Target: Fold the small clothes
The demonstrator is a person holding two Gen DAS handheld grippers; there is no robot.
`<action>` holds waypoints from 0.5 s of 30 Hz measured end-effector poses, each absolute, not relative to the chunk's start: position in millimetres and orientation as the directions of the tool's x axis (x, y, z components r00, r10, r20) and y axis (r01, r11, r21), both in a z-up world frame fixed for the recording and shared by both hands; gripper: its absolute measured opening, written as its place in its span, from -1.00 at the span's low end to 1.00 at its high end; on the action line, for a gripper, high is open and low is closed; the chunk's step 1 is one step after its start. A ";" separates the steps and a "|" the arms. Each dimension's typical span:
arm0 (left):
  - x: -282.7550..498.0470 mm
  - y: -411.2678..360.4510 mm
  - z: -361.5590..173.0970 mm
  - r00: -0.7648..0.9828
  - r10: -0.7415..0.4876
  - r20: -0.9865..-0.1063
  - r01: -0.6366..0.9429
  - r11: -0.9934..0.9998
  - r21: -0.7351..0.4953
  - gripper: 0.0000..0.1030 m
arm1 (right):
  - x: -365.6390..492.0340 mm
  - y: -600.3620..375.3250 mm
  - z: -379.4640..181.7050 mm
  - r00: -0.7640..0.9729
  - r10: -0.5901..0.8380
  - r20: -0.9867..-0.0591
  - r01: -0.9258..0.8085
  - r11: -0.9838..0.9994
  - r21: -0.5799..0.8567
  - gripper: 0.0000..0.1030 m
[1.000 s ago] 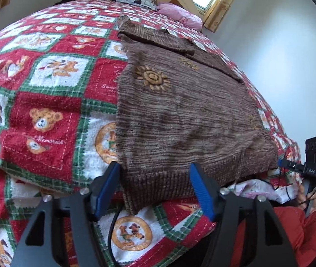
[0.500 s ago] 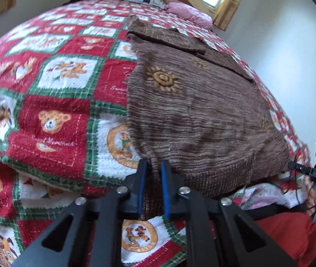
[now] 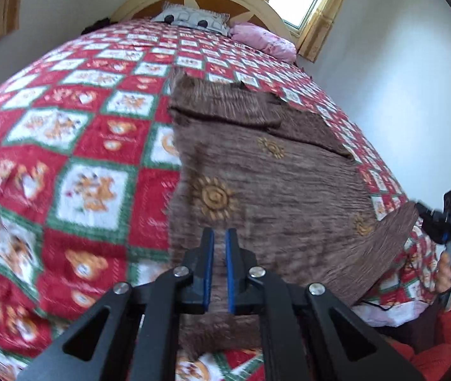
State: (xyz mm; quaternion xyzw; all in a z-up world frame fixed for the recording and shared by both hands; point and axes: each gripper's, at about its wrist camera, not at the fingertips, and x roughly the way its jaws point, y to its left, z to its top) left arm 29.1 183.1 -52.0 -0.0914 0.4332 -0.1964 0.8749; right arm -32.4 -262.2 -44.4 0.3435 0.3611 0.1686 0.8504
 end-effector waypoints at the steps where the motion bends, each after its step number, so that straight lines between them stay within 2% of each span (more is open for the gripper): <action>1: 29.2 186.6 -51.9 0.549 -0.418 -0.724 0.266 0.909 -0.322 -0.85 | -26.6 -264.7 -43.2 0.696 0.534 -0.480 -0.035 0.693 0.720 -0.89; 3: 24.9 191.9 -55.1 0.554 -0.404 -0.729 0.269 0.914 -0.302 -0.82 | -12.7 -270.0 -42.4 0.723 0.523 -0.451 -0.020 0.669 0.743 -0.89; 5: 19.6 196.9 -62.8 0.536 -0.410 -0.738 0.268 0.911 -0.312 -0.68 | 2.5 -272.7 -42.5 0.749 0.476 -0.462 0.005 0.693 0.721 -0.89; 7: 16.8 197.5 -74.9 0.484 -0.431 -0.762 0.270 0.901 -0.339 -0.29 | 15.6 -276.6 -51.1 0.759 0.442 -0.477 0.043 0.698 0.715 -0.89; 9: 15.0 196.3 -88.6 0.436 -0.444 -0.783 0.267 0.894 -0.359 -0.15 | 23.7 -281.0 -63.6 0.757 0.443 -0.481 0.069 0.678 0.732 -0.89; 15: 13.5 186.4 -114.5 0.350 -0.502 -0.791 0.252 0.864 -0.437 -0.14 | 13.2 -273.7 -78.5 0.751 0.444 -0.490 0.071 0.683 0.727 -0.89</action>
